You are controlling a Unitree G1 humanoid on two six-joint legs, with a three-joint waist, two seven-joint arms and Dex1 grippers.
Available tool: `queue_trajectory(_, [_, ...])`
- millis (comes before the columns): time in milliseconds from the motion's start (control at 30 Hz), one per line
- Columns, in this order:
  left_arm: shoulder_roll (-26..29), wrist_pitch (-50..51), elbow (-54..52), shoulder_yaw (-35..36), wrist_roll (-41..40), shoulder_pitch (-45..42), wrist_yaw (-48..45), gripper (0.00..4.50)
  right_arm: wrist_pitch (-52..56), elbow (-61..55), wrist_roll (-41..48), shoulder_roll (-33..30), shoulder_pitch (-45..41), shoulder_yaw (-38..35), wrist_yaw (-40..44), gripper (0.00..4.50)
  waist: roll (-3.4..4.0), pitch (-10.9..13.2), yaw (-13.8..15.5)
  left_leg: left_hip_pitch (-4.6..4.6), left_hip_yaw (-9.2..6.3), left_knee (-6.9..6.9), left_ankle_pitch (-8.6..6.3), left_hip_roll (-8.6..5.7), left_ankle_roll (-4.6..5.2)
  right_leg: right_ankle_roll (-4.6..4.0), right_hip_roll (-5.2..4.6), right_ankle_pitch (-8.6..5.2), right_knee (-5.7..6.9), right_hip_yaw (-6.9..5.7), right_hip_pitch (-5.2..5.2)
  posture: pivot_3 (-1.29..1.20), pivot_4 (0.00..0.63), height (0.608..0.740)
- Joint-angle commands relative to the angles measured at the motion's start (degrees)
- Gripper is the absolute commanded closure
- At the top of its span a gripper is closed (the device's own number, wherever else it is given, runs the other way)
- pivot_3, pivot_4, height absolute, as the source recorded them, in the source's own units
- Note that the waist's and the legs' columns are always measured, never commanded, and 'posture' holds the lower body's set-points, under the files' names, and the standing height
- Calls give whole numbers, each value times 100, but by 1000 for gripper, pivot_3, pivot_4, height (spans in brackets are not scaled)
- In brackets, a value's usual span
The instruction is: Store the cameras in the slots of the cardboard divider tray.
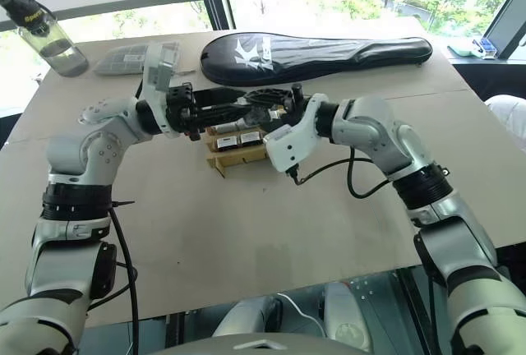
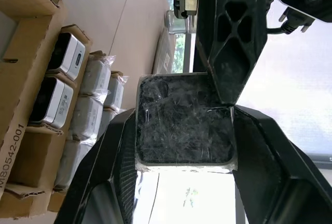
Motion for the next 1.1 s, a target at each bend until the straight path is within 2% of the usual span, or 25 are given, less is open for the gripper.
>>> queue_trajectory(33, [83, 54, -136, 175, -120, -83, -67, 3783, -21, -284, 41, 16, -137, -63, -79, 2550, 0, 0, 0, 0, 0, 0, 0, 0, 0, 0, 0, 0, 0, 0, 0, 0, 150, 740])
queue_trajectory(300, [110, 28, -56, 152, -25, -89, -115, 3782, 52, -399, 16, -21, -86, -93, -45, 2550, 0, 0, 0, 0, 0, 1, 0, 0, 0, 0, 0, 0, 2, 0, 0, 0, 150, 740])
queue_trajectory(333, [107, -4, -39, 141, -5, -90, -134, 3782, 76, -424, 31, -20, -65, -105, -43, 1524, 0, 0, 0, 0, 0, 1, 0, 0, 0, 0, 0, 0, 2, 0, 0, 0, 150, 740])
queue_trajectory(367, [97, -64, -16, 129, 21, -97, -166, 3782, 116, -452, 85, -11, -32, -128, -39, 1214, 0, 0, 0, 0, 0, 1, 0, 0, 0, 0, 0, 0, 2, 0, 0, 0, 150, 740])
queue_trajectory(433, [51, -332, 111, 94, 153, -132, -233, 3782, 312, -539, 298, 7, 73, -213, 10, 228, 0, 0, 0, 0, -1, 2, 0, 0, 0, 0, 1, 0, 2, 0, 0, 0, 150, 740])
queue_trajectory(467, [11, -512, 226, 82, 244, -161, -247, 3782, 500, -617, 508, 12, 168, -293, 74, 42, -1, -1, 3, 0, -1, 2, 0, 0, 0, 0, 1, 0, 2, 0, 0, 0, 150, 740])
queue_trajectory(567, [-74, -1197, 585, -24, 618, -243, -340, 3782, 1648, -1177, 1412, -37, 737, -711, 408, 42, -1, -1, 25, -1, -5, 8, 0, 0, 0, 0, 0, 0, 1, -5, 1, 0, 150, 740])
queue_trajectory(700, [-275, -2026, 1019, -164, 951, -330, -568, 3782, 4063, -2507, 3155, -191, 1898, -1537, 848, 42, -4, -2, 156, -14, -22, 15, 0, -7, 0, 0, -5, 0, -3, -15, 2, 0, 150, 740])
queue_trajectory(767, [-468, -2282, 1368, -209, 1008, -395, -703, 3782, 5540, -3140, 4177, -212, 2501, -2230, 675, 42, -3, -2, 175, -25, -20, 27, 0, -10, 1, 0, -8, 0, 3, -16, 0, 0, 150, 740])
queue_trajectory(833, [-687, -2557, 1755, -204, 1062, -497, -778, 3782, 6384, -3545, 4837, -377, 3030, -2758, 662, 42, -3, -2, 197, -29, -25, 30, -1, -18, 1, 0, -15, 0, 3, -20, 0, 0, 150, 740])
queue_trajectory(933, [-982, -3070, 2439, -226, 1233, -679, -896, 3782, 6851, -4001, 5521, -656, 3942, -3483, 849, 42, -5, -3, 260, -28, -33, 22, -1, -25, 3, 2, -19, 1, 8, -23, 3, 0, 150, 740])
queue_trajectory(1033, [-1214, -3758, 3396, -343, 1566, -961, -1065, 3782, 6683, -4436, 6314, -412, 5005, -4311, 900, 42, -8, -4, 320, -28, -36, 26, -2, -28, 4, 2, -22, 1, 7, -25, 2, 0, 150, 740])
queue_trajectory(1100, [-1307, -4187, 3930, -406, 1790, -1140, -1175, 3782, 6568, -4597, 6577, -374, 5477, -4536, 967, 42, -8, -4, 321, -27, -35, 22, -2, -29, 4, 3, -23, 1, 12, -23, 2, 0, 150, 740])
